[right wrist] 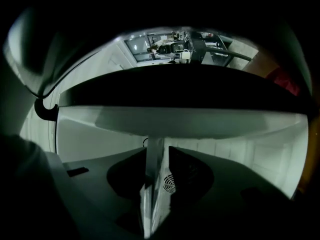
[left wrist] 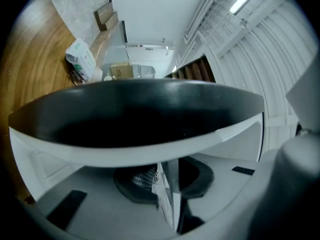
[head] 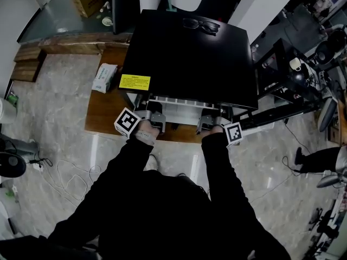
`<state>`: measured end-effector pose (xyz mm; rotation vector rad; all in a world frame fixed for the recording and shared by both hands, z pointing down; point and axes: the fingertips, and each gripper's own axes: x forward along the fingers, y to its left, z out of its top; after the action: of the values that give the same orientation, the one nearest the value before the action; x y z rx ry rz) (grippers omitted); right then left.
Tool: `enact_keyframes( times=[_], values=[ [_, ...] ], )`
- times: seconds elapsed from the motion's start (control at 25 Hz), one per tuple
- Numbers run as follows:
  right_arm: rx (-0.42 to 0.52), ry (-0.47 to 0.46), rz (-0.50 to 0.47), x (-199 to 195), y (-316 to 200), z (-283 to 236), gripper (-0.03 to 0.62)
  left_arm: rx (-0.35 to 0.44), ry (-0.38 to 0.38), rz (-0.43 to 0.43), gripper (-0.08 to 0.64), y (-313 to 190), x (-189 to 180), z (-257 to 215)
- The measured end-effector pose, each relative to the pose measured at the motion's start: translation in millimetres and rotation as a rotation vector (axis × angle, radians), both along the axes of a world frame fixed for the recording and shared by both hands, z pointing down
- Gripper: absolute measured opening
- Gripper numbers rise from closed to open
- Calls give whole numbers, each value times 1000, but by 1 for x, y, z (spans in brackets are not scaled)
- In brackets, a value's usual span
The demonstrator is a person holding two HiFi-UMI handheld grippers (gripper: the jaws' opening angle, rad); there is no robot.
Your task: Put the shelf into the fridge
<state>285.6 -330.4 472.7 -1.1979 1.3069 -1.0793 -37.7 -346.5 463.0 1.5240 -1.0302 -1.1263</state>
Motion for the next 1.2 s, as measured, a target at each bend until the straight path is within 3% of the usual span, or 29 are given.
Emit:
enact_keyframes(
  times=[0.04, 0.16, 0.32, 0.48, 0.56, 0.64, 0.72, 0.84, 1.0, 1.08, 1.2],
  values=[
    [0, 4, -9, -2, 2, 0, 110, 4, -13, 3, 43, 3, -1, -1],
    [-7, 16, -44, -13, 15, 2, 118, 21, -67, 16, 52, 19, 3, -7],
    [-12, 21, -128, -38, 39, 3, 121, 10, -79, 37, 74, 48, 11, -6],
    [29, 157, -280, -67, 72, -7, 101, 13, -149, 120, 74, 89, 20, -2],
    [68, 288, -375, -82, 92, -15, 51, 43, -245, 177, 74, 115, 27, -4],
    [86, 418, -475, -95, 113, -17, 26, 82, -390, 220, 73, 142, 33, -9],
    [84, 540, -552, -100, 132, -15, 14, 110, -485, 257, 72, 166, 40, -15],
    [131, 746, -620, -104, 157, -20, 8, 155, -615, 312, 72, 192, 50, -23],
    [268, 1014, -703, -123, 195, -45, 6, 242, -897, 381, 6, 219, 71, -39],
    [323, 1104, -727, -131, 212, -57, 5, 322, -994, 411, 6, 231, 84, -52],
    [388, 1168, -744, -140, 229, -73, 3, 394, -1081, 429, 6, 242, 97, -66]
  ],
)
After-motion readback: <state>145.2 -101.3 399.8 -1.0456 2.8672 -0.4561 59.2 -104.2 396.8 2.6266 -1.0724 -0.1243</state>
